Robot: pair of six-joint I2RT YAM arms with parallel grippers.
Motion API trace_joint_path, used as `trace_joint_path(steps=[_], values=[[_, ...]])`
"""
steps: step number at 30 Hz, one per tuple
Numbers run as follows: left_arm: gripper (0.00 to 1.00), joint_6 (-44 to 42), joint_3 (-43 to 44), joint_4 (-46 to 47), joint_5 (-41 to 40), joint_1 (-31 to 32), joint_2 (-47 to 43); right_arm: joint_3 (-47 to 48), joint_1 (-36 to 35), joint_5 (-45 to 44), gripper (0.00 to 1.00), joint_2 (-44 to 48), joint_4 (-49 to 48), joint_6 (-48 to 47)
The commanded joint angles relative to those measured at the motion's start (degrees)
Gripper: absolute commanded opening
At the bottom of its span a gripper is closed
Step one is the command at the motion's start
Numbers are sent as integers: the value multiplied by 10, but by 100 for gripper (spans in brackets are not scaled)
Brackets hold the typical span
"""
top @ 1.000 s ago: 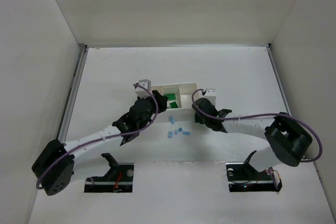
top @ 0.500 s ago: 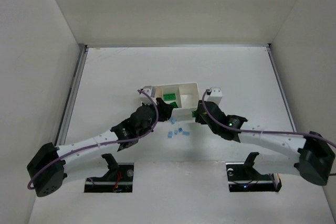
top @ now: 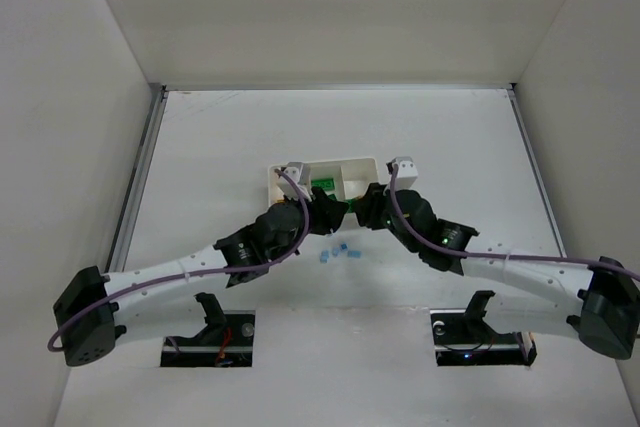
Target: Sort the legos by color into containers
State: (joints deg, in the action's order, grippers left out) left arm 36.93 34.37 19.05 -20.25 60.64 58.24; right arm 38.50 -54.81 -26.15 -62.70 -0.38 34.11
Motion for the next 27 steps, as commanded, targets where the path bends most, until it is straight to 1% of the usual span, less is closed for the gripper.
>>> trace_joint_path(steps=[1, 9, 14, 19, 22, 27], values=[[38, 9, 6, 5, -19, -6, 10, 18, 5, 40, 18, -9, -73, -17], [36, 10, 12, 13, -14, -29, 47, 18, 5, 58, 18, -9, -102, -9], [33, 17, -1, 55, -15, -36, 58, 10, 6, 73, 18, -4, -114, -2], [27, 31, -11, 87, -19, -35, 75, -3, 13, 90, 18, -1, -134, 11], [25, 50, -23, 115, -19, -36, 86, -18, 30, 124, 18, 8, -157, 31], [15, 71, -41, 163, -20, -41, 97, -49, 69, 186, 18, 35, -195, 79]])
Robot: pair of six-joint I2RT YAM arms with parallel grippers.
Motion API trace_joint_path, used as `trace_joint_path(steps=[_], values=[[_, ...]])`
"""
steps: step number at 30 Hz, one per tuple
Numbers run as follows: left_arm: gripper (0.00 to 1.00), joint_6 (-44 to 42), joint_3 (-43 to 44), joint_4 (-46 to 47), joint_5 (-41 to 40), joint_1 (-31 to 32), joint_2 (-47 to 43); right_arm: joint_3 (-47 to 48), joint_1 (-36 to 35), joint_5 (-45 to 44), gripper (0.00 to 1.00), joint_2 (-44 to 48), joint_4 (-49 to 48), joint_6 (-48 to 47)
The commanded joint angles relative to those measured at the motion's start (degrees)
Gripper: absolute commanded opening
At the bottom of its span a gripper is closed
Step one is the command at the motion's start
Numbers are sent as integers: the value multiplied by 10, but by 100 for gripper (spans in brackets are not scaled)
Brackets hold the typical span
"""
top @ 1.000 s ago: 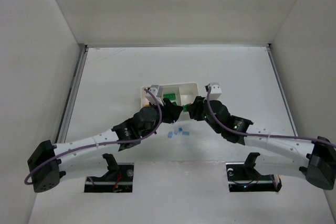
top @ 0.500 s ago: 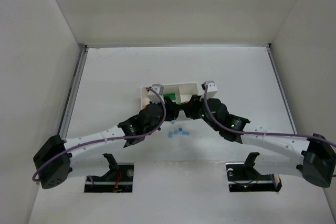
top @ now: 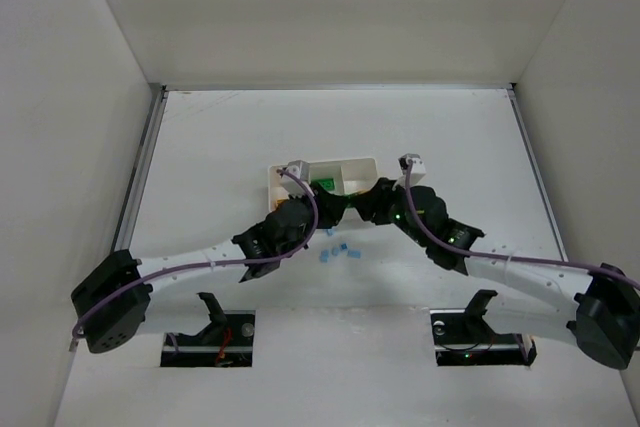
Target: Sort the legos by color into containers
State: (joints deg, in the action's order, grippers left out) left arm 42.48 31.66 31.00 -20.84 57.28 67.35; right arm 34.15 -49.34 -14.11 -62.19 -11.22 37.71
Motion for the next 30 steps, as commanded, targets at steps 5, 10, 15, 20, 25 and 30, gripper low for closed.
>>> trace_joint_path(steps=[5, 10, 15, 20, 25, 30], values=[[9, 14, -17, 60, -17, -11, 8, -32, 58, 122, 17, 61, -116, 86], [7, 9, -25, 56, -17, -25, -3, -43, 94, 155, 18, 90, -119, 105], [6, 3, -37, 46, -15, -48, -19, -54, 133, 199, 18, 118, -130, 128], [7, -16, -20, 39, -6, -79, -20, -55, 138, 196, 18, 122, -120, 120], [8, -42, 10, 47, -1, -103, 19, -55, 117, 171, 19, 106, -118, 105], [26, -54, 27, 49, 13, -114, 54, -53, 105, 160, 19, 90, -115, 96]])
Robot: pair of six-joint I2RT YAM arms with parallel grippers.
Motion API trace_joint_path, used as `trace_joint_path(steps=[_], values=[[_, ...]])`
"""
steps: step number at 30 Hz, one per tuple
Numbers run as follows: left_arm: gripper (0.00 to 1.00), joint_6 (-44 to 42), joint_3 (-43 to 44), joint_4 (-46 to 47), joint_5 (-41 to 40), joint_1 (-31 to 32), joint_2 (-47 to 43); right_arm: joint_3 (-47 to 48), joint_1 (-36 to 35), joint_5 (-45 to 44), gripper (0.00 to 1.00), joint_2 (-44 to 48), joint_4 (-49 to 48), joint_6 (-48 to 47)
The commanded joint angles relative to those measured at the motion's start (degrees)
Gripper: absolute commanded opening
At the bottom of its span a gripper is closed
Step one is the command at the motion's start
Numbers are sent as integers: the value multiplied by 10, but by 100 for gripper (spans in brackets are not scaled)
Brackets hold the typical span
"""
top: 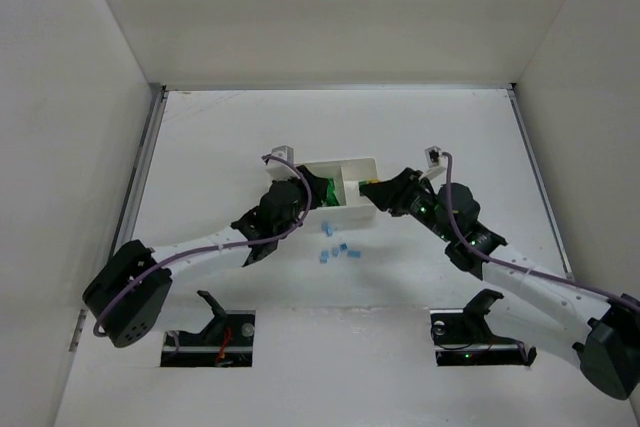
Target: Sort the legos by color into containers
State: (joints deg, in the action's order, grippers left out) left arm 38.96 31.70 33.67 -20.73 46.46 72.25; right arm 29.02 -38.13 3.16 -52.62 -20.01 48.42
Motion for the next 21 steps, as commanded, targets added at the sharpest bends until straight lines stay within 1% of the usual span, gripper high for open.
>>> trace_joint_path(steps=[1, 3, 7, 11, 15, 21], values=[[32, -19, 27, 23, 16, -5, 4, -1, -8, -12, 19, -10, -30, -11], [40, -20, 23, 23, 16, -2, -8, 1, -9, -10, 19, -17, -35, -11], [45, -20, 3, 23, 18, 4, -42, 7, -7, -4, 19, -30, -42, -4], [49, -8, -23, 23, 31, 17, -75, 14, 0, 10, 20, -46, -45, 26], [50, 68, -32, 23, 46, 35, -92, 13, 9, 40, 20, -73, -77, 51], [58, 236, -38, 28, 81, 35, -84, -5, 20, 75, 20, -103, -155, 105]])
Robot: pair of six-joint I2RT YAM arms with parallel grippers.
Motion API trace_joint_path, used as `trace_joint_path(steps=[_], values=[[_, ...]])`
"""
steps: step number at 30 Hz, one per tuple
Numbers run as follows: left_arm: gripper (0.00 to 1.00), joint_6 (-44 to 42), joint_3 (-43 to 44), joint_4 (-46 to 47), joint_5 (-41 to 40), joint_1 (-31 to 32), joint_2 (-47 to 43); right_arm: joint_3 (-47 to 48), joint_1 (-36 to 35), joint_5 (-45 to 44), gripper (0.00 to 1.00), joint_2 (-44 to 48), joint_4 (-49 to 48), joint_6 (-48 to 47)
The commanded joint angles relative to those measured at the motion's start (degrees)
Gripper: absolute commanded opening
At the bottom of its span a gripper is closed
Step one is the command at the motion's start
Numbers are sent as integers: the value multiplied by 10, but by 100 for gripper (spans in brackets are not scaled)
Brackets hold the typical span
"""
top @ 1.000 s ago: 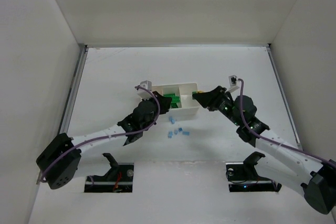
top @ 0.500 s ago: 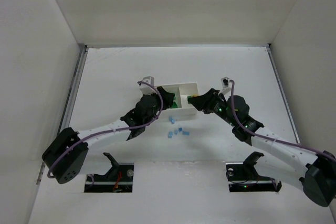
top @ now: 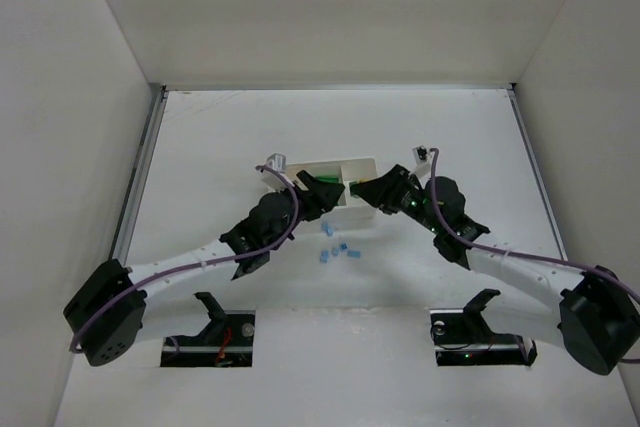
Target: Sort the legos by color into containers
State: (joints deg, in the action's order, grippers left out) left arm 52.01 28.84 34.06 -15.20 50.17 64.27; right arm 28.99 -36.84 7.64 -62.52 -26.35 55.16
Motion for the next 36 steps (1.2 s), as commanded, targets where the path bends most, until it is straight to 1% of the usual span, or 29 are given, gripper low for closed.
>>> trace_joint_path(steps=[1, 6, 10, 16, 25, 36], values=[[58, 122, -11, 32, 36, -5, -2, -5, 8, 33, 20, -7, -99, 46], [57, 156, -50, 122, 45, -7, -1, -10, 23, 33, 20, -13, -107, 73], [54, 193, -69, 165, 44, -10, -5, -11, 37, 37, 20, -17, -114, 103], [51, 206, -77, 243, 40, -5, 15, -10, 38, 38, 20, -30, -138, 148], [51, 198, -63, 289, 47, -1, 55, -15, 33, 30, 20, -50, -176, 203], [50, 187, -52, 321, 49, -2, 74, -18, 16, 29, 20, -82, -228, 248]])
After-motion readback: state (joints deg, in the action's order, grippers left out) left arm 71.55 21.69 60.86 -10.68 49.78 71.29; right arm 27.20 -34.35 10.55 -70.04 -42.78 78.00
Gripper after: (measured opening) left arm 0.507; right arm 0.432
